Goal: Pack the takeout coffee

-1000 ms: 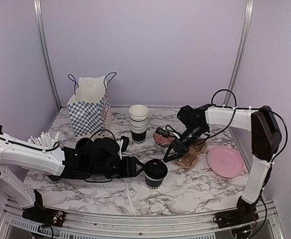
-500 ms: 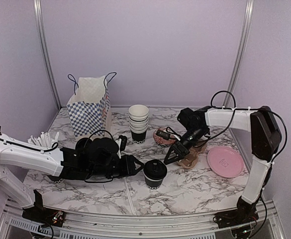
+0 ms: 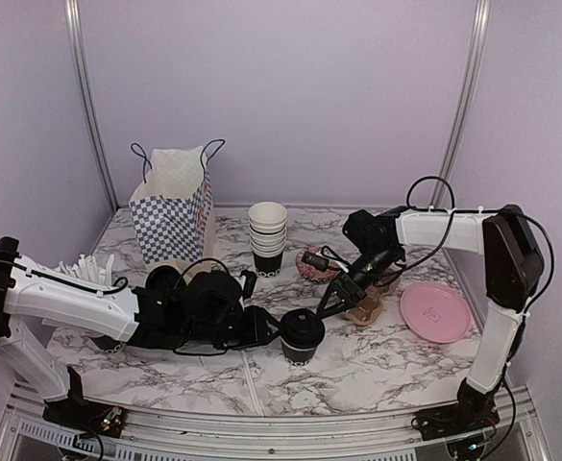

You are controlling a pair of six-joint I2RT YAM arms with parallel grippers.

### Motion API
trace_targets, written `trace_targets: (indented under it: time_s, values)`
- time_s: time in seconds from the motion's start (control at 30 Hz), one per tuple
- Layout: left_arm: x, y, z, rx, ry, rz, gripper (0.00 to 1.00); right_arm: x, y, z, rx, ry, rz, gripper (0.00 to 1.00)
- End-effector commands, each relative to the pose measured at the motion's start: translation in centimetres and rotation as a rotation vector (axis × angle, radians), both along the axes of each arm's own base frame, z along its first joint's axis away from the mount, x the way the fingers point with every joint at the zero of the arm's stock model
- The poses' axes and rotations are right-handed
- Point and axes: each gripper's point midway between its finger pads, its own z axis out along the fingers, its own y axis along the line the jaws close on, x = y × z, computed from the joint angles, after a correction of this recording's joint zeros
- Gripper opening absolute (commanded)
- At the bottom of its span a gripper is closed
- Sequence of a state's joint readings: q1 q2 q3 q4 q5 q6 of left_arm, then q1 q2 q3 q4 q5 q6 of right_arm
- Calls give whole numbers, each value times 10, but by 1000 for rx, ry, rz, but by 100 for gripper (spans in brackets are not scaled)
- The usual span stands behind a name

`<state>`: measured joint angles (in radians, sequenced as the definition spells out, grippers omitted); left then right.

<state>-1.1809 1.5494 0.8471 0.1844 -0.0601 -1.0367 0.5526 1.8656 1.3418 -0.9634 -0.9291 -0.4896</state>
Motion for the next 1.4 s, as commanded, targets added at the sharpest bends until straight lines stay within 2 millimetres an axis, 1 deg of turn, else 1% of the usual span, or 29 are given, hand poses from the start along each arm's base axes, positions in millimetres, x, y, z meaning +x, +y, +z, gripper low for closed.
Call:
trace_targets:
  time_s: [0.0,0.13,0.17,0.2,0.27,0.37,0.47,0.53,0.67,0.77,0.87,1.0,1.1,1.17,1.27,1.37]
  values:
    - [0,-13,7,-29,-6,-31,34,-4,6,10,39,-17,17,46]
    - [1,-17,-3,-23,16,-41,31,-8,11,7,34,-10,33,45]
    - [2,-17,-7,-18,24,-36,31,-9,12,5,29,-6,38,45]
    - [-1,-18,-10,-22,44,-54,30,-10,13,2,23,-2,40,44]
    - [-1,-19,-12,-23,57,-59,29,-11,12,-2,12,9,38,44]
    - [-3,-22,-10,-31,55,-82,27,-12,11,-6,3,17,40,43]
    - [-7,-28,-7,-38,54,-118,30,-14,8,-11,-11,16,41,43]
    - [-9,-30,-9,-38,60,-133,31,-14,6,-13,-18,15,41,43]
    - [-12,-35,-14,-40,76,-162,28,-14,5,-16,-21,17,38,42]
    - [-13,-35,-23,-30,100,-158,25,-14,4,-21,-32,21,36,41]
    - [-13,-30,-32,-18,127,-141,21,-15,2,-26,-45,25,37,40]
    - [-15,-24,-44,4,161,-124,18,-19,-1,-32,-58,33,41,39]
    - [-21,-23,-60,27,217,-129,18,-20,-2,-34,-62,34,42,39]
    - [-25,-24,-66,39,250,-138,20,-21,-3,-33,-63,28,43,39]
    - [-25,-26,-63,48,247,-148,21,-19,-3,-30,-59,13,40,39]
    - [-21,-29,-53,53,210,-151,21,-17,-4,-24,-47,6,37,39]
